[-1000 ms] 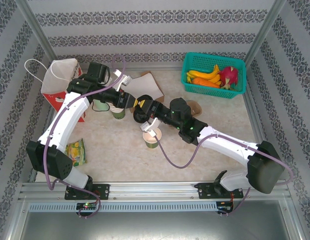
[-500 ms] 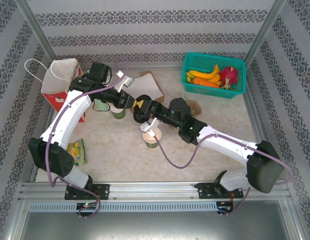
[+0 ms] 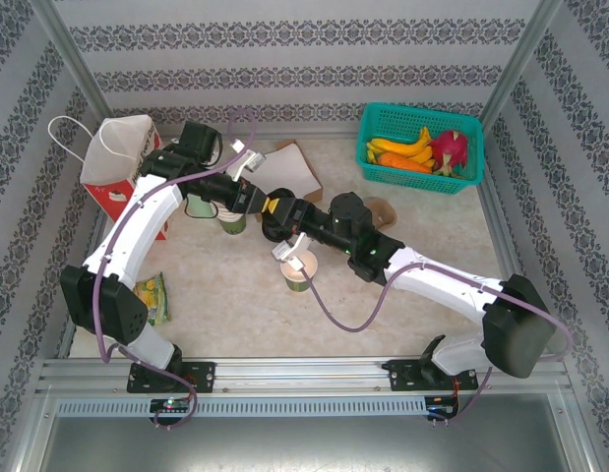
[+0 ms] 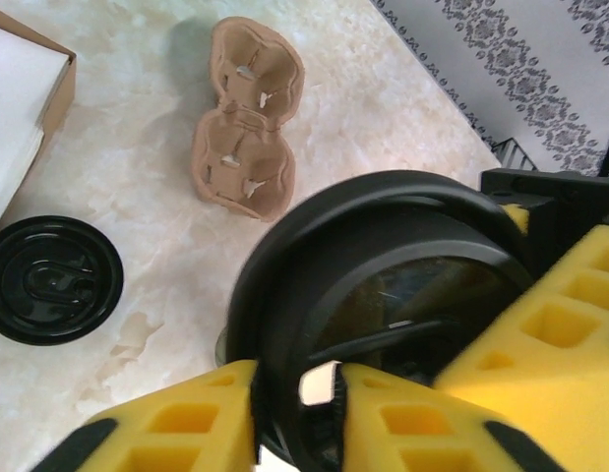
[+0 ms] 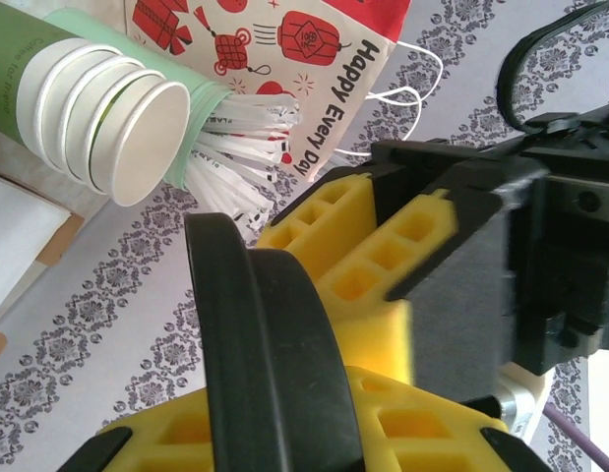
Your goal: Pack the takeout coffee
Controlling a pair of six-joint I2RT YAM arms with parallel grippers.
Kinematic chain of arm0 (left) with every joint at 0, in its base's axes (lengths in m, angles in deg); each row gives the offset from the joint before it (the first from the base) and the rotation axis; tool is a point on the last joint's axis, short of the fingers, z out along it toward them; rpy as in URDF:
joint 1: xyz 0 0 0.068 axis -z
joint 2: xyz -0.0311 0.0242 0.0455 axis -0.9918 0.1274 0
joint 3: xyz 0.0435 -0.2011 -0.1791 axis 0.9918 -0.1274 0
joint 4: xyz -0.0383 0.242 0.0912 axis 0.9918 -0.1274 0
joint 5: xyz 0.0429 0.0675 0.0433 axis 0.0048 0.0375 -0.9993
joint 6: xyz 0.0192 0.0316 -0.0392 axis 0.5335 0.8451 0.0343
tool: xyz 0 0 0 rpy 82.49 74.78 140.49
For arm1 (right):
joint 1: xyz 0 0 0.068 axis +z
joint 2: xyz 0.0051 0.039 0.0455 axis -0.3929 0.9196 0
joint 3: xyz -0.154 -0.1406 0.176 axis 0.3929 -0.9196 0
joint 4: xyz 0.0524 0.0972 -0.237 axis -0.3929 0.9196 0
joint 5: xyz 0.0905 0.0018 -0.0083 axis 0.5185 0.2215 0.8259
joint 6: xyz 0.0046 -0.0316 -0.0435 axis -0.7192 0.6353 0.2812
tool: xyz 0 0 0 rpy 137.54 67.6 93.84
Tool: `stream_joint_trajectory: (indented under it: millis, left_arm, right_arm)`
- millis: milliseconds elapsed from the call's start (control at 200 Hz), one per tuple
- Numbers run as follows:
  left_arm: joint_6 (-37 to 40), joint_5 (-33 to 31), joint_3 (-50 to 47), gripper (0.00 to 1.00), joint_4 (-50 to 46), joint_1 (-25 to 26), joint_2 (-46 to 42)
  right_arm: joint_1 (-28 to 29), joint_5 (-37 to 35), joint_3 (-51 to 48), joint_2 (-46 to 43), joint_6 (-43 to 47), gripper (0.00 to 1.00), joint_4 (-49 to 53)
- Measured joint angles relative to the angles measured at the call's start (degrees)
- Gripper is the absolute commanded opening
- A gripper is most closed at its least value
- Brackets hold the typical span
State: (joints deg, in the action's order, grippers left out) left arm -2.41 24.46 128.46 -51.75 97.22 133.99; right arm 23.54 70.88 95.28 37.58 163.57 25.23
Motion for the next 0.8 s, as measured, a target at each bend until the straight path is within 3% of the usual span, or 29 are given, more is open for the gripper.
stream_joint_trajectory:
  millis: [115, 210, 290, 355, 415, 450, 515, 684, 799]
  left_arm:
    - [-0.6, 0.3, 0.0, 0.00, 0.2, 0.0, 0.3]
    - [-0.9, -0.1, 0.0, 0.00, 0.7, 0.0, 0.3]
    - [-1.4, -0.8, 0.0, 0.00, 1.2, 0.0, 0.3]
    - [-1.8, -1.9, -0.2, 0.00, 1.8, 0.1, 0.1]
    - [-2.1, -3.4, -0.6, 0.00, 2.9, 0.3, -0.3]
    - [-2.3, -4.6, -1.1, 0.00, 3.6, 0.3, -0.7]
    - [-3.0, -7.3, -2.1, 0.00, 4.9, 0.4, -1.5]
    - [-5.4, -14.1, -3.8, 0.00, 7.0, 0.4, -3.1]
    - [-7.8, -17.1, -4.9, 0.00, 8.1, 0.4, -3.7]
  right_arm:
    - [0.0, -0.4, 0.0, 0.2, 0.0, 0.05, 0.3]
    - [0.0, -0.9, 0.0, 0.3, -0.4, 0.09, 0.3]
    - [0.1, -1.7, 0.0, 0.5, -1.5, 0.20, 0.1]
    - [0.1, -2.5, 0.0, 0.8, -3.1, 0.34, -0.2]
    - [0.4, -4.0, 0.0, 1.3, -5.6, 0.56, -0.4]
    - [0.5, -5.3, 0.0, 1.6, -7.2, 0.63, -0.5]
    - [0.8, -8.2, 0.0, 2.3, -10.9, 0.97, -0.5]
    - [2.4, -16.6, -1.0, 2.0, -23.4, 0.98, 1.7]
    - [4.3, -23.2, -4.2, -0.9, -36.9, 0.98, 3.1]
